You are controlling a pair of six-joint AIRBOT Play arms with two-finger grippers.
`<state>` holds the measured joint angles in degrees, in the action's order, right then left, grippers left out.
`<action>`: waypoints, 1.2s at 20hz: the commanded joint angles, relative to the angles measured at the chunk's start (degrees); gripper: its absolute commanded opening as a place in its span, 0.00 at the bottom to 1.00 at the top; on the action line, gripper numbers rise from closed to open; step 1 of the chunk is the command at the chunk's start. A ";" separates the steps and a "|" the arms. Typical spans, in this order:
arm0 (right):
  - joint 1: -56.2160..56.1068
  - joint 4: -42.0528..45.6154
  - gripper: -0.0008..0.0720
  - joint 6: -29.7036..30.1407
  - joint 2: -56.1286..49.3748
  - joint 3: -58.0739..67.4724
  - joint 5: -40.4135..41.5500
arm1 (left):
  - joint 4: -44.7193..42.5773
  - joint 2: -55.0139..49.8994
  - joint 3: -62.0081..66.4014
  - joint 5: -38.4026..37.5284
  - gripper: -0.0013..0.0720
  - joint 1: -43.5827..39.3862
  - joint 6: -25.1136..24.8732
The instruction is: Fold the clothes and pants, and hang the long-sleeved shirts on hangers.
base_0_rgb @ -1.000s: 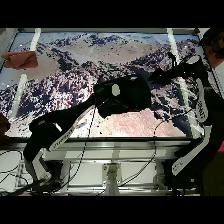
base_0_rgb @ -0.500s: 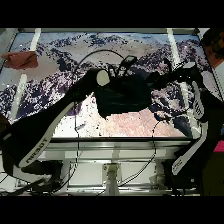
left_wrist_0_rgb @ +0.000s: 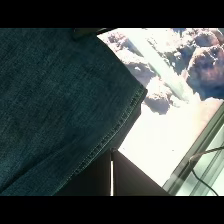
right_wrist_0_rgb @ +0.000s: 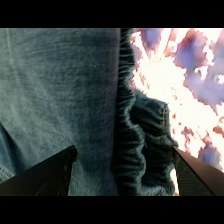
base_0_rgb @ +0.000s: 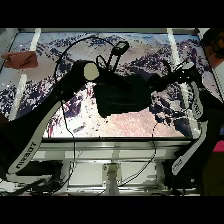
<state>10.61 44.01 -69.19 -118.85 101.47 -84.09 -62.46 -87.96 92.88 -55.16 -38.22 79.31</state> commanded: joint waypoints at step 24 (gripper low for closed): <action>4.87 5.66 0.08 1.66 18.25 3.48 10.91 | -3.52 11.54 -0.02 0.02 0.05 15.63 0.00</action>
<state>9.63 43.46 -64.71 -107.13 104.75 -77.49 -65.49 -78.11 92.88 -55.13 -26.46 79.33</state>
